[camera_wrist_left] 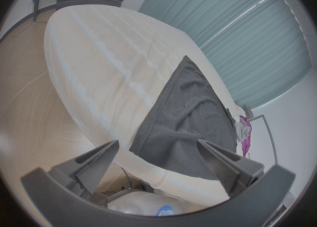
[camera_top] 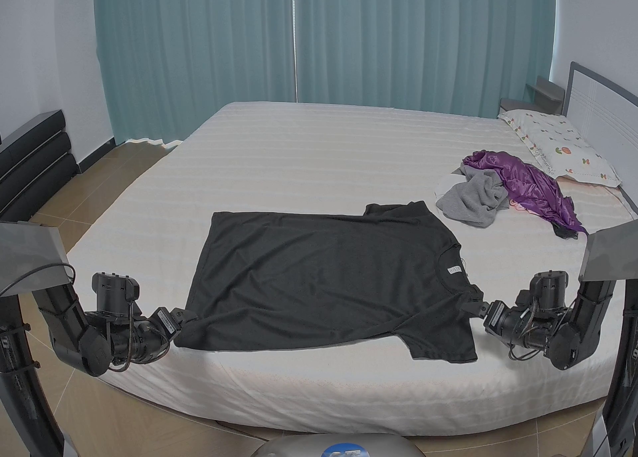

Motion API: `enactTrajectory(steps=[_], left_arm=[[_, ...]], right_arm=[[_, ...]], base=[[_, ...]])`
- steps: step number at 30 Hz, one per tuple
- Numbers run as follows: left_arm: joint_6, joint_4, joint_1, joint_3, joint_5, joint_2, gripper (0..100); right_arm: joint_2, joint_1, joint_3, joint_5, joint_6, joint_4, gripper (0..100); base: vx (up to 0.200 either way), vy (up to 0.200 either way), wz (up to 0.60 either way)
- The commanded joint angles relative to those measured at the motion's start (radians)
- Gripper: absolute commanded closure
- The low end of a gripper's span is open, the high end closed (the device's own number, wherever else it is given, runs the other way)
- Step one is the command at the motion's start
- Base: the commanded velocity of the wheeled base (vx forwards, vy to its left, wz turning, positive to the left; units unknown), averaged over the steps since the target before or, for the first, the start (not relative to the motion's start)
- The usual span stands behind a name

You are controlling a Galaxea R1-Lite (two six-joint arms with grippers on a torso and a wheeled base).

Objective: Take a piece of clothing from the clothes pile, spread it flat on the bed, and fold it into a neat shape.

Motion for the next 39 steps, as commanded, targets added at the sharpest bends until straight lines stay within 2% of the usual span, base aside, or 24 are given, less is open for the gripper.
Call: enactTrajectory(steps=[1, 5, 9, 12, 17, 22, 28, 29, 39], left_arm=[[-0.001, 0.0, -0.001, 0.004, 0.0, -0.005, 0], [0.001, 0.0, -0.001, 0.004, 0.0, -0.005, 0], [0.001, 0.0, -0.001, 0.004, 0.002, -0.005, 0], [0.001, 0.0, -0.001, 0.004, 0.0, -0.005, 0], [0.001, 0.0, -0.001, 0.004, 0.002, -0.005, 0], [0.001, 0.0, -0.001, 0.004, 0.002, -0.005, 0], [0.001, 0.0, -0.001, 0.005, 0.002, -0.005, 0], [0.001, 0.0, -0.001, 0.004, 0.002, -0.005, 0], [0.004, 0.0, -0.004, 0.011, 0.002, -0.005, 0]], right_arm=[[-0.076, 0.012, 0.163, 0.008, 0.003, -0.032, 0], [-0.065, 0.087, 0.244, -0.003, 0.024, -0.077, 0], [-0.088, 0.149, 0.263, -0.011, 0.135, -0.07, 0], [-0.066, 0.179, 0.256, -0.054, 0.164, -0.067, 0], [-0.014, 0.215, 0.238, -0.115, 0.187, -0.078, 0], [-0.014, 0.221, 0.198, -0.126, 0.242, -0.08, 0], [-0.02, 0.219, 0.167, -0.144, 0.247, -0.078, 0], [-0.019, 0.219, 0.163, -0.149, 0.247, -0.078, 100], [-0.048, 0.21, 0.206, -0.159, 0.248, -0.077, 100]], base=[[0.0, 0.0, 0.0], [0.0, 0.0, 0.0], [0.0, 0.0, 0.0], [0.0, 0.0, 0.0], [0.0, 0.0, 0.0], [0.0, 0.0, 0.0], [0.0, 0.0, 0.0], [0.0, 0.0, 0.0], [0.0, 0.0, 0.0]])
